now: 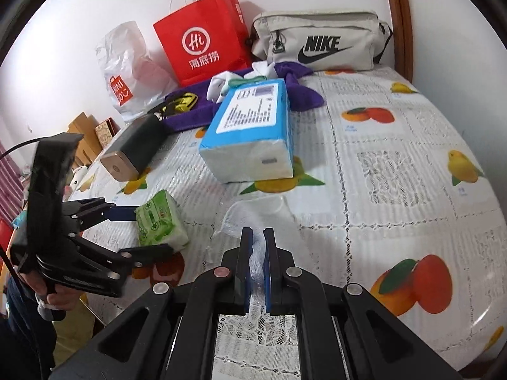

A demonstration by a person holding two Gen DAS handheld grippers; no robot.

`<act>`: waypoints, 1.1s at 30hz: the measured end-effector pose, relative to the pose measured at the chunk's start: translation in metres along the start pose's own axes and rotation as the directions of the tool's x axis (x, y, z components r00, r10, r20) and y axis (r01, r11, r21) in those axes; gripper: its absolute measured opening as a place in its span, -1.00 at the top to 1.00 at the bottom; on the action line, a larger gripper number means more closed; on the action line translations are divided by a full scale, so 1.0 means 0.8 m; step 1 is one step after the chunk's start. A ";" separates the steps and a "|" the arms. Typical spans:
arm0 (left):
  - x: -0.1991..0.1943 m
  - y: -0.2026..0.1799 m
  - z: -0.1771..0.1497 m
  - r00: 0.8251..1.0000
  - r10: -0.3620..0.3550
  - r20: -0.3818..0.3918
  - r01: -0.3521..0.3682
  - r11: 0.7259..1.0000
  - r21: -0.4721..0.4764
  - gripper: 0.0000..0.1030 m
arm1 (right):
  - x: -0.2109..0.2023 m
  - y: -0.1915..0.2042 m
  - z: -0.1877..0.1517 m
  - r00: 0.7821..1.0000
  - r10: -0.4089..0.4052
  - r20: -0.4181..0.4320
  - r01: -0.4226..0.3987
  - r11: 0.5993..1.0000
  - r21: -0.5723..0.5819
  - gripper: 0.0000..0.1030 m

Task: Organize soft objects
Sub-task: 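Grasp the green tissue packet with the left tool while the right tool lifts the bag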

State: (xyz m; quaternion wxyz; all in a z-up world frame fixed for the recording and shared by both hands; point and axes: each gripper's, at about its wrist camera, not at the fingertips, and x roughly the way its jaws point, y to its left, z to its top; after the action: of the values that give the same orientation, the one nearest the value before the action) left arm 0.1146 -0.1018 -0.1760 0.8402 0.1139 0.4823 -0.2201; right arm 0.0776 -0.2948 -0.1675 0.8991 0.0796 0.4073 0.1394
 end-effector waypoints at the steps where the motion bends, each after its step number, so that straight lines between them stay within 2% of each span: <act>1: 0.002 -0.002 0.000 1.000 0.013 -0.004 -0.013 1.000 0.003 -0.66 | 0.004 0.000 -0.001 1.000 -0.001 -0.006 0.001 1.000 -0.001 0.88; 3: 0.001 0.001 0.001 0.999 0.031 0.009 -0.031 0.999 -0.013 -0.61 | 0.015 -0.002 -0.004 1.000 0.012 -0.029 -0.012 1.000 0.005 0.88; 4: 0.000 0.003 0.001 0.999 0.039 0.014 -0.038 0.999 -0.022 -0.46 | 0.018 -0.002 -0.005 0.999 0.015 -0.036 -0.015 1.000 0.007 0.88; 8: -0.007 0.022 -0.003 0.999 0.046 0.015 -0.045 0.996 -0.072 -0.44 | 0.028 0.002 -0.012 0.998 0.014 -0.059 -0.014 1.000 0.000 0.88; 10: -0.011 0.034 -0.009 0.997 0.074 0.013 -0.072 0.992 -0.101 -0.43 | 0.030 0.006 -0.014 0.998 0.020 -0.063 -0.020 1.000 -0.001 0.88; 16: -0.026 0.076 -0.032 0.995 0.098 0.012 -0.093 0.971 -0.221 -0.43 | 0.037 0.019 -0.019 0.997 0.022 -0.075 -0.023 1.000 -0.006 0.88; 21: -0.048 0.102 -0.043 0.995 0.088 0.044 -0.071 0.952 -0.299 -0.43 | 0.017 0.038 -0.009 0.997 0.069 -0.023 -0.070 0.997 -0.027 0.88; 33: -0.106 0.134 -0.020 0.984 0.091 0.152 -0.032 0.935 -0.352 -0.44 | -0.027 0.085 0.050 0.993 0.086 0.076 -0.077 0.990 -0.120 0.88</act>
State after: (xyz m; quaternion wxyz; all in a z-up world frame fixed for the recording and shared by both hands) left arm 0.1164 0.0209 -0.1134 0.8908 -0.0401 0.4381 -0.1135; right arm 0.0814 -0.2381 -0.1087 0.9114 0.0492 0.3583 0.1963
